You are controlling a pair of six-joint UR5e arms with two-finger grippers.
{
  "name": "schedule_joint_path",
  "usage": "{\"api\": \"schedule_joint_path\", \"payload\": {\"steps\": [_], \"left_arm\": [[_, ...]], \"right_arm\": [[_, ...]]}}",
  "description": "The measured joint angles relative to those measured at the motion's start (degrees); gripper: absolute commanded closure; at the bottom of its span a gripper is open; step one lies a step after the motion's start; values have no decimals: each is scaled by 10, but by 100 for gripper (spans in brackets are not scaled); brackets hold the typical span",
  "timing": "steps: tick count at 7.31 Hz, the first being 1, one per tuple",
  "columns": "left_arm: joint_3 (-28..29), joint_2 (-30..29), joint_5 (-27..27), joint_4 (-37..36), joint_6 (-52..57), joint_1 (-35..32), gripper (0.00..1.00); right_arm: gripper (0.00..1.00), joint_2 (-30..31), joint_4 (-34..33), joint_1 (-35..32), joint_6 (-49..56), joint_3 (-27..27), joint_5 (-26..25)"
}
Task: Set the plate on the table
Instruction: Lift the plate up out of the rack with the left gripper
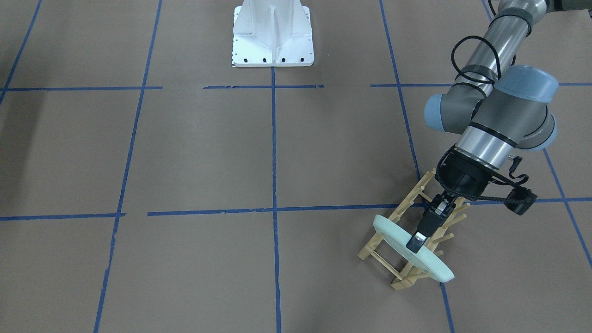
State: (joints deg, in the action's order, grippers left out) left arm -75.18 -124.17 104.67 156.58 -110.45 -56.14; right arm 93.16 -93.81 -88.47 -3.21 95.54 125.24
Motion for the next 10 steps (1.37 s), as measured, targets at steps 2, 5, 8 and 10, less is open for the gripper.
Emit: {"api": "schedule_joint_path", "payload": {"steps": [2,5,8,10], "left_arm": [[-13,1,15,0,2,-12,100],[-44,4,96,-2,-2,-74,100],[-126,3,199,-96,4,-134,100],[-216,2,211,-232,55,-135,100]], "right_arm": [[0,0,0,0,0,0,0],[0,0,0,0,0,0,0],[0,0,0,0,0,0,0],[0,0,0,0,0,0,0]]}}
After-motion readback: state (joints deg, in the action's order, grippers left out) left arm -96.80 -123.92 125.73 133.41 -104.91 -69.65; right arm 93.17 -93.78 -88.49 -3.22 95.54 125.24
